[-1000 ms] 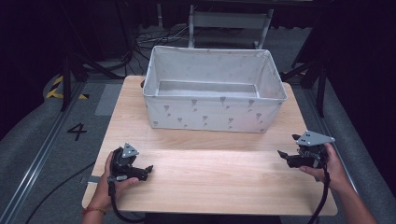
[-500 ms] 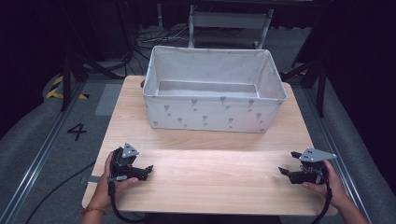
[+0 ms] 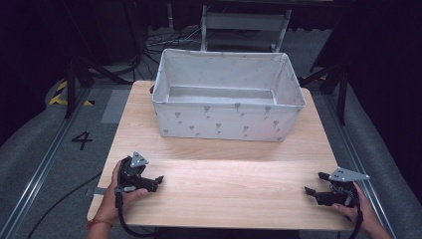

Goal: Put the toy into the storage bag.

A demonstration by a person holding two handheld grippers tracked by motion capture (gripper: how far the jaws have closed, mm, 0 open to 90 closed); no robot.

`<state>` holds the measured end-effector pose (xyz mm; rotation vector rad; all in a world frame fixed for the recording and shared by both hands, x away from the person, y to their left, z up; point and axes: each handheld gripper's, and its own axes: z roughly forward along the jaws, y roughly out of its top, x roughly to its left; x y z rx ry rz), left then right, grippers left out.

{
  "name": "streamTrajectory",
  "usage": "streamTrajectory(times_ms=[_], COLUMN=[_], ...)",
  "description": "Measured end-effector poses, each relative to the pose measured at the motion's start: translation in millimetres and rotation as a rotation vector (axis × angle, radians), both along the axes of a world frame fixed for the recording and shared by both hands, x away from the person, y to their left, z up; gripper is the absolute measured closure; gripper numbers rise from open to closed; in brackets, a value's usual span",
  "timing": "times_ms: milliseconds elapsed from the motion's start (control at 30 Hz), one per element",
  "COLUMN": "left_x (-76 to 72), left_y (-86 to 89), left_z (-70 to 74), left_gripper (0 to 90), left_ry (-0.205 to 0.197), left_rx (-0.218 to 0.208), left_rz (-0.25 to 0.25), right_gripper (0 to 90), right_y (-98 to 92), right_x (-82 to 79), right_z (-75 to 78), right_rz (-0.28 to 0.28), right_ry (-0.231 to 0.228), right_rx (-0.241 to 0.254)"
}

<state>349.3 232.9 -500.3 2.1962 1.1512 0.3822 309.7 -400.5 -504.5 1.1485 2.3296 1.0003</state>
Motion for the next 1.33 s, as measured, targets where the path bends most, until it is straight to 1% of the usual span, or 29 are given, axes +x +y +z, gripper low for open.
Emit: streamTrajectory(times_ms=[33,67,300,400,467,767,867,1067,1167,1333], left_x=[0.0,0.1,1.1,1.0,2.3,2.2,2.8,4.0,4.3,3.3], left_y=[0.0,0.0,-0.3,-0.4,-0.4,-1.0,-0.5,0.4,0.5,-0.1], left_z=[0.0,0.0,-0.2,-0.1,-0.2,-0.4,-0.1,-0.1,-0.3,-0.3], left_gripper=[0.2,0.2,0.2,0.2,0.3,0.5,0.5,0.2,0.2,0.1], left_ry=[0.000,-0.001,-0.004,-0.001,-0.008,-0.007,-0.003,-0.004,-0.005,-0.005], left_rx=[0.000,0.000,0.000,0.000,0.003,-0.001,0.000,0.004,0.001,0.002], left_rz=[0.000,0.000,-0.001,0.000,0.001,0.008,0.003,-0.007,0.011,0.025], right_gripper=[15.6,15.6,15.0,9.7,7.5,7.0,3.4,2.9,2.9,2.7], right_y=[-1.5,-2.1,-2.0,-0.1,0.4,0.5,2.8,3.1,3.1,3.1], right_x=[1.3,2.0,2.1,4.0,5.3,5.4,7.4,7.8,7.7,7.7], right_z=[-0.9,-1.0,-1.1,-1.5,-1.8,-1.9,-2.2,-2.3,-2.3,-2.3], right_rz=[-0.006,-0.009,-0.009,-0.027,-0.036,-0.039,-0.044,-0.047,-0.047,-0.048], right_ry=[0.015,0.022,0.022,0.028,0.034,0.035,0.042,0.047,0.047,0.047], right_rx=[0.016,0.022,0.021,0.015,0.010,0.008,0.005,0.003,0.003,0.002])
